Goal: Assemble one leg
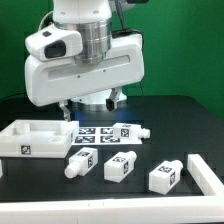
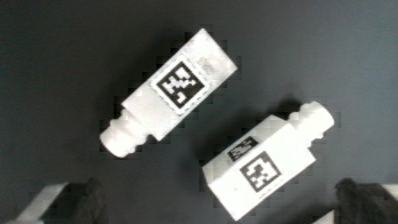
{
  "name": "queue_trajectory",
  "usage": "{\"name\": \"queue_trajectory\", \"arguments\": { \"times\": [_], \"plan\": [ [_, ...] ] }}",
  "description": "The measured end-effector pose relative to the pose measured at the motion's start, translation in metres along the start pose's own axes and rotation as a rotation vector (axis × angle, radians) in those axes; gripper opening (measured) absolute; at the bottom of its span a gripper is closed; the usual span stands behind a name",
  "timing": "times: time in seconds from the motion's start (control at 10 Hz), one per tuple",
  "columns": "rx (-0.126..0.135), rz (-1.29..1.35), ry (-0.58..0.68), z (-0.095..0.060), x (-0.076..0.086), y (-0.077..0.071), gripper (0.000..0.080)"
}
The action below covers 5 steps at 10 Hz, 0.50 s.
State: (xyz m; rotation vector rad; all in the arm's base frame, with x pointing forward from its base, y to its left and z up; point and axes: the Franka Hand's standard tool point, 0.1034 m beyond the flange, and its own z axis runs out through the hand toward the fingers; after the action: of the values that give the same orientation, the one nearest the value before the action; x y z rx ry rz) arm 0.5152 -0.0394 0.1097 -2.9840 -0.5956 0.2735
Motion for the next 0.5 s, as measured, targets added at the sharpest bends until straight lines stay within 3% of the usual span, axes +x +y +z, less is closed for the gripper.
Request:
{"name": "queue_trajectory", "arguments": {
  "times": [0.2, 0.4, 0.5],
  "plan": [
    [0.001, 0.000, -0.001, 0.001, 0.000, 0.000, 0.0649],
    [-0.046, 0.205, 0.045, 0.011, 0.003, 0.002, 0.0649],
    [-0.018, 0.318, 0.034, 0.025, -0.004, 0.007, 0.0649]
  ]
}}
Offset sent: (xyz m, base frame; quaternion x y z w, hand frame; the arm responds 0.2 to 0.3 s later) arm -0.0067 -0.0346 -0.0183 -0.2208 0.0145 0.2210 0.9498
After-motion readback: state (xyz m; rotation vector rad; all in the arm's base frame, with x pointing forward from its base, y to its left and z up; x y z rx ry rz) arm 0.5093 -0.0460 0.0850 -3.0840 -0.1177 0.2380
